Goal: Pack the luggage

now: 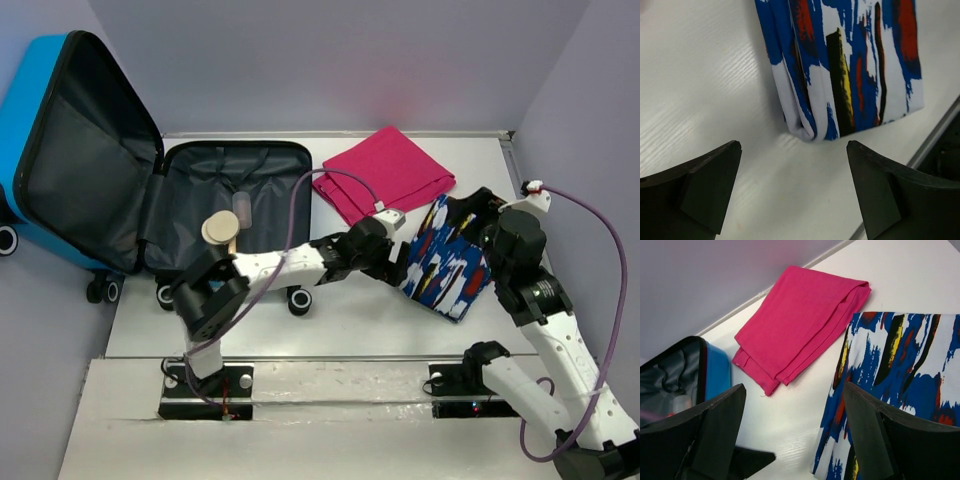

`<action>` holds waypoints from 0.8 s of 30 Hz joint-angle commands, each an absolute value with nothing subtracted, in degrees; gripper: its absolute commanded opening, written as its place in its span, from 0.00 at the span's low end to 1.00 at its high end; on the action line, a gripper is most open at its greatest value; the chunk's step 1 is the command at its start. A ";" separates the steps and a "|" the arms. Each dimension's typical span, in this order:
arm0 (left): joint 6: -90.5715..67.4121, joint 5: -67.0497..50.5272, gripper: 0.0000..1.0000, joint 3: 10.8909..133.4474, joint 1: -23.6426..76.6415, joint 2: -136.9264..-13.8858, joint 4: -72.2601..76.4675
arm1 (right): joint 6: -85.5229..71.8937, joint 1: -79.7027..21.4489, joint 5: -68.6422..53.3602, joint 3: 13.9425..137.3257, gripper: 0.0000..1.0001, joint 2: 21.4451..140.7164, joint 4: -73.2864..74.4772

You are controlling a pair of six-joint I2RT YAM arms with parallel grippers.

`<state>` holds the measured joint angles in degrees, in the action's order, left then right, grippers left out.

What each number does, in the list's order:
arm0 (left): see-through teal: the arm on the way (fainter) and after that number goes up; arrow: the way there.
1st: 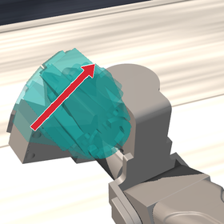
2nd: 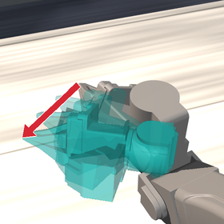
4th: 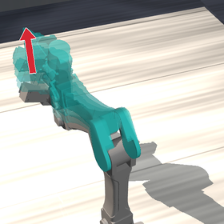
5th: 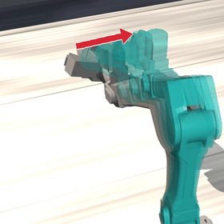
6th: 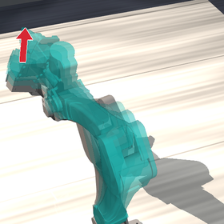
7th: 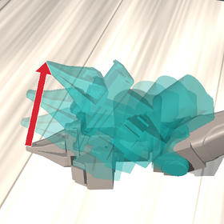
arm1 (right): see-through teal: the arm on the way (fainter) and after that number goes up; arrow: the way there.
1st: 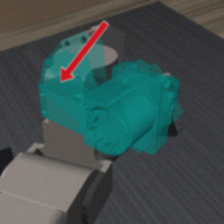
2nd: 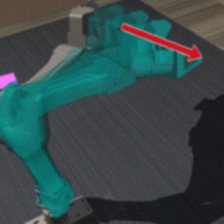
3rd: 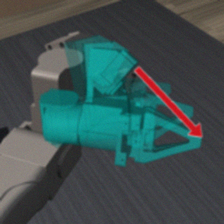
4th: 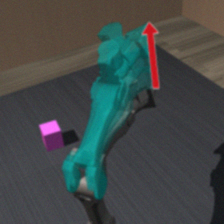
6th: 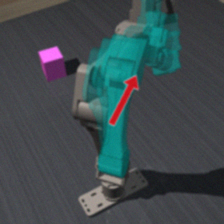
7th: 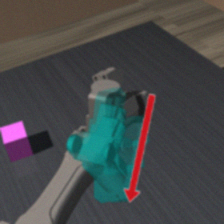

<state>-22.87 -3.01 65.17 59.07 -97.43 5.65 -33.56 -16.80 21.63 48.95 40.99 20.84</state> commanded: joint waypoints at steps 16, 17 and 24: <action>-19.69 -14.16 0.99 98.17 55.28 -129.11 1.32 | -29.27 -16.52 17.93 47.55 0.85 40.08 22.50; -19.43 -13.98 0.99 98.52 55.28 -129.98 1.14 | -29.09 -16.52 17.76 47.55 0.85 39.90 22.50; -18.63 -13.18 0.99 101.95 55.28 -135.17 -1.93 | -29.35 -16.52 16.70 47.29 0.85 40.52 21.53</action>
<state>-19.90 -13.85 99.42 55.35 -132.46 2.44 -30.30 -16.80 17.69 47.27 40.53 23.55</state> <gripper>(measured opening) 0.990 0.849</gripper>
